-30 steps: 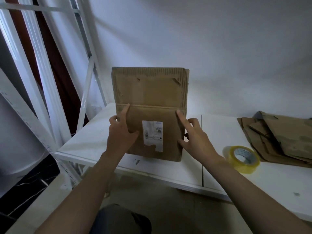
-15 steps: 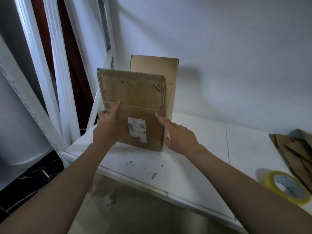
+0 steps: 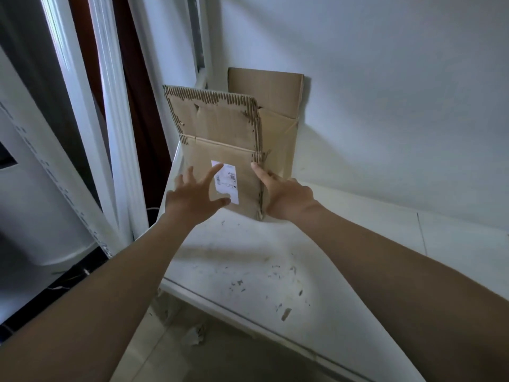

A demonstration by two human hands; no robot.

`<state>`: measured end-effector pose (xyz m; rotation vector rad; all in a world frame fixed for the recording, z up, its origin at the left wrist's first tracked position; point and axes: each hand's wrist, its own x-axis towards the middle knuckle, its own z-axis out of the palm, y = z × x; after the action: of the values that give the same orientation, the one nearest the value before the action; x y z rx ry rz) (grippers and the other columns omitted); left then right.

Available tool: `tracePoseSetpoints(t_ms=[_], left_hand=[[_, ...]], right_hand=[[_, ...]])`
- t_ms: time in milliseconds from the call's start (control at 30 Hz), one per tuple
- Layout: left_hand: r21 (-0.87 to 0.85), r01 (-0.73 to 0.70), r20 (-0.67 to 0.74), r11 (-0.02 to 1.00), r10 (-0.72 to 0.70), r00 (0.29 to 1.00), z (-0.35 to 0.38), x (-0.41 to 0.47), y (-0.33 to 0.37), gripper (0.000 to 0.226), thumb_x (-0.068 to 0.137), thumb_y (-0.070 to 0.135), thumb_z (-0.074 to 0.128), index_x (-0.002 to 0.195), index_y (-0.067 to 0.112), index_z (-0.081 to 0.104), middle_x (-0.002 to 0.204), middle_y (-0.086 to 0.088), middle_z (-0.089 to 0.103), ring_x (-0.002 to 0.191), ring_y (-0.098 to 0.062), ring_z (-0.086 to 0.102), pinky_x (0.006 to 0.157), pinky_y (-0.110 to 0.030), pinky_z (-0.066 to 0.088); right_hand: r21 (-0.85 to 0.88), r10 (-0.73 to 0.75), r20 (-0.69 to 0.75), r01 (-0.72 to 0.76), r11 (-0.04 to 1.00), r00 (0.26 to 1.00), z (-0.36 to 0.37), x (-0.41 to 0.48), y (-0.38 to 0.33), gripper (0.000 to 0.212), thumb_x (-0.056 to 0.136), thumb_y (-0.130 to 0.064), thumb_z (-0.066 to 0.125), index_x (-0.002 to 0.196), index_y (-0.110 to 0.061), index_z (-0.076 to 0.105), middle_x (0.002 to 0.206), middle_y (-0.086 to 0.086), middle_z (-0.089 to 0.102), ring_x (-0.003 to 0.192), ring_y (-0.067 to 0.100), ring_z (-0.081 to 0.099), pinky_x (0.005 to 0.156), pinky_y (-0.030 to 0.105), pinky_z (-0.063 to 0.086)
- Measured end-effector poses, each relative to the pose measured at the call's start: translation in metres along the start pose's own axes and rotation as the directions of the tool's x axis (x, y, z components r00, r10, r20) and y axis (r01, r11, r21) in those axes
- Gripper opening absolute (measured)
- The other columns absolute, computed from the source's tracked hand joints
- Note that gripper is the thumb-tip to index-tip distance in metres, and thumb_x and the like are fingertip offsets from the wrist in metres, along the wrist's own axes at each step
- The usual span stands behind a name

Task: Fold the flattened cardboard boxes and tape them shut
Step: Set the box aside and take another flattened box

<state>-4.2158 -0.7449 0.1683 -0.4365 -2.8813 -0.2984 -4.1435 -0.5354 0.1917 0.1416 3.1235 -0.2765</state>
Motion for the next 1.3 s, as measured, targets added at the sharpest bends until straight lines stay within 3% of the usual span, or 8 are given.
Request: tracePoseSetpoints(t_ms=[267, 433, 633, 767, 867, 967, 1133, 1300], left_hand=[[0.017, -0.087, 0.040, 0.996, 0.086, 0.995, -0.012, -0.028, 0.055, 0.082, 0.080, 0.075, 0.058, 0.147, 0.057, 0.014, 0.158, -0.010, 0.023, 0.140, -0.037, 0.029, 0.092, -0.051, 0.047], [-0.006, -0.255, 0.052, 0.967, 0.255, 0.965, -0.009, -0.046, 0.144, 0.085, 0.069, 0.085, 0.046, 0.144, 0.052, 0.022, 0.140, -0.008, 0.041, 0.130, -0.038, 0.042, 0.093, -0.057, 0.049], [-0.116, -0.412, 0.071, 0.904, 0.422, 0.904, -0.010, -0.086, 0.290, 0.077, 0.080, 0.076, 0.054, 0.144, 0.058, 0.017, 0.151, -0.010, 0.031, 0.139, -0.037, 0.034, 0.104, -0.056, 0.040], [-0.120, -0.532, 0.060, 0.838, 0.541, 0.839, -0.004, -0.122, 0.382, 0.075, 0.082, 0.073, 0.057, 0.145, 0.057, 0.019, 0.150, -0.002, 0.033, 0.137, -0.029, 0.035, 0.099, -0.050, 0.042], [-0.155, -0.611, 0.090, 0.777, 0.627, 0.774, 0.006, -0.146, 0.440, 0.075, 0.082, 0.071, 0.057, 0.146, 0.055, 0.022, 0.149, -0.002, 0.035, 0.138, -0.029, 0.034, 0.100, -0.050, 0.042], [-0.176, -0.676, 0.123, 0.715, 0.698, 0.706, 0.017, -0.166, 0.490, 0.074, 0.083, 0.070, 0.058, 0.146, 0.051, 0.026, 0.149, -0.002, 0.035, 0.139, -0.030, 0.033, 0.100, -0.050, 0.043], [-0.185, -0.770, 0.153, 0.611, 0.792, 0.592, 0.041, -0.196, 0.563, 0.075, 0.083, 0.065, 0.062, 0.147, 0.040, 0.032, 0.149, -0.002, 0.037, 0.138, -0.031, 0.034, 0.100, -0.050, 0.044], [-0.234, -0.836, 0.175, 0.497, 0.867, 0.466, 0.069, -0.222, 0.623, 0.067, 0.085, 0.050, 0.067, 0.143, 0.030, 0.041, 0.144, 0.000, 0.044, 0.133, -0.030, 0.039, 0.097, -0.046, 0.044]], right_hand=[[-0.025, 0.008, -0.036, -0.009, 1.000, 0.999, -0.024, -0.048, 0.056, 0.087, 0.091, -0.040, 0.058, 0.153, -0.051, -0.002, 0.156, -0.010, 0.034, 0.129, 0.033, 0.044, 0.088, 0.044, 0.045], [-0.013, 0.152, -0.098, -0.154, 0.988, 0.984, -0.047, -0.130, 0.137, 0.084, 0.092, -0.048, 0.058, 0.155, -0.048, 0.003, 0.161, -0.011, 0.026, 0.135, 0.034, 0.039, 0.099, 0.049, 0.044], [0.038, 0.367, -0.151, -0.365, 0.930, 0.918, -0.070, -0.243, 0.247, 0.080, 0.093, -0.050, 0.058, 0.157, -0.043, 0.010, 0.164, -0.008, 0.022, 0.139, 0.035, 0.034, 0.104, 0.051, 0.042], [0.084, 0.508, -0.183, -0.502, 0.861, 0.842, -0.073, -0.313, 0.313, 0.075, 0.093, -0.052, 0.059, 0.156, -0.036, 0.022, 0.162, -0.001, 0.028, 0.140, 0.032, 0.037, 0.108, 0.046, 0.041], [0.217, 0.581, -0.203, -0.542, 0.812, 0.788, -0.067, -0.358, 0.352, 0.049, 0.088, -0.044, 0.067, 0.130, -0.029, 0.048, 0.138, 0.005, 0.052, 0.118, 0.034, 0.053, 0.095, 0.047, 0.047], [0.260, 0.669, -0.178, -0.621, 0.739, 0.721, -0.062, -0.393, 0.380, 0.055, 0.086, -0.047, 0.062, 0.136, -0.042, 0.039, 0.139, 0.002, 0.050, 0.120, 0.037, 0.052, 0.098, 0.050, 0.044], [0.230, 0.785, -0.172, -0.751, 0.619, 0.595, -0.041, -0.437, 0.427, 0.070, 0.083, -0.047, 0.068, 0.144, -0.028, 0.040, 0.143, 0.006, 0.046, 0.125, 0.039, 0.047, 0.096, 0.049, 0.045], [0.255, 0.854, -0.025, -0.823, 0.507, 0.519, -0.026, -0.457, 0.459, 0.074, 0.085, -0.035, 0.068, 0.149, -0.033, 0.030, 0.157, 0.006, 0.026, 0.141, 0.042, 0.023, 0.103, 0.054, 0.040]])
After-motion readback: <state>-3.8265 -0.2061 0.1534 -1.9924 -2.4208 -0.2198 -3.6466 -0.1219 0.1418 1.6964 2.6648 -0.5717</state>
